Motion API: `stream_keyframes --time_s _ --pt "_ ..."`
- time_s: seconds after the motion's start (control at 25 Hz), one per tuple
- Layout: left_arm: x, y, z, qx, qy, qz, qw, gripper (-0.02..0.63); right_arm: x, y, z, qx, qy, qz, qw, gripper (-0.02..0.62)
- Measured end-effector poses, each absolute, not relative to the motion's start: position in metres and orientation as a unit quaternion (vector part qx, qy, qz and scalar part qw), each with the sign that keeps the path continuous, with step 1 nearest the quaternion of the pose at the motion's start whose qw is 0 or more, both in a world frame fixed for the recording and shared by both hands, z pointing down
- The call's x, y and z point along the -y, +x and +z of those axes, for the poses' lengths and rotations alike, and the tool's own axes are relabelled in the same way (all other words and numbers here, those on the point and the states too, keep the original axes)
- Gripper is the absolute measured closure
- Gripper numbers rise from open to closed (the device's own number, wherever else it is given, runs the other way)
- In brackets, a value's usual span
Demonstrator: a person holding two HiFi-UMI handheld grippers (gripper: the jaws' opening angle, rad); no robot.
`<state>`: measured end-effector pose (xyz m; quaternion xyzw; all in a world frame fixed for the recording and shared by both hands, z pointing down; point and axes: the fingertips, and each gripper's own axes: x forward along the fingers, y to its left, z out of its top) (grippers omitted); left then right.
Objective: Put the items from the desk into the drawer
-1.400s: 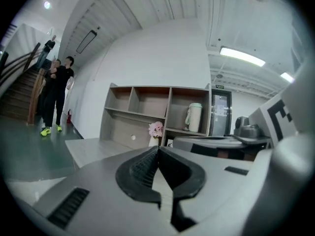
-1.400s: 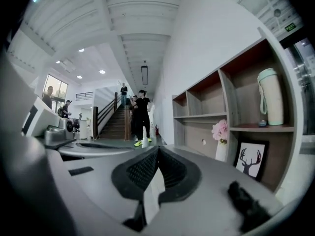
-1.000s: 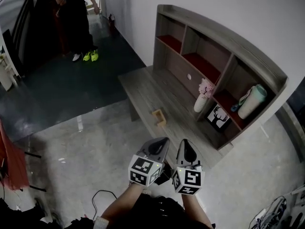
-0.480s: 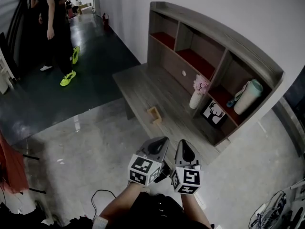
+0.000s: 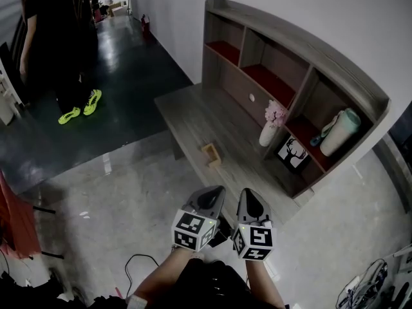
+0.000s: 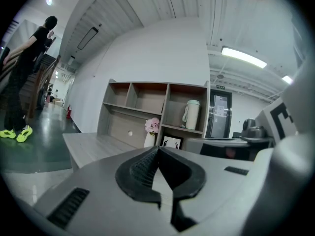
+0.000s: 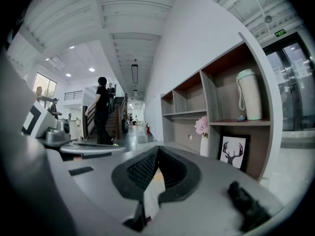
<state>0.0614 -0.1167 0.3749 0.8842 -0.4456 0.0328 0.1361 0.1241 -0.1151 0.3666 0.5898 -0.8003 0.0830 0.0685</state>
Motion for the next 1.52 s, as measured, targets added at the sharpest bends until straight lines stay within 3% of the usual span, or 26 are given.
stream_keyframes --time_s 1.2,1.52 --pt "0.206 0.022 0.426 0.489 0.854 0.059 0.169 0.595 0.229 0.090 0.407 0.847 0.504 0.119 0.120 0.583" --pt "0.249 0.010 0.445 0.496 0.846 0.068 0.180 0.595 0.271 0.082 0.436 0.848 0.481 0.179 0.131 0.583"
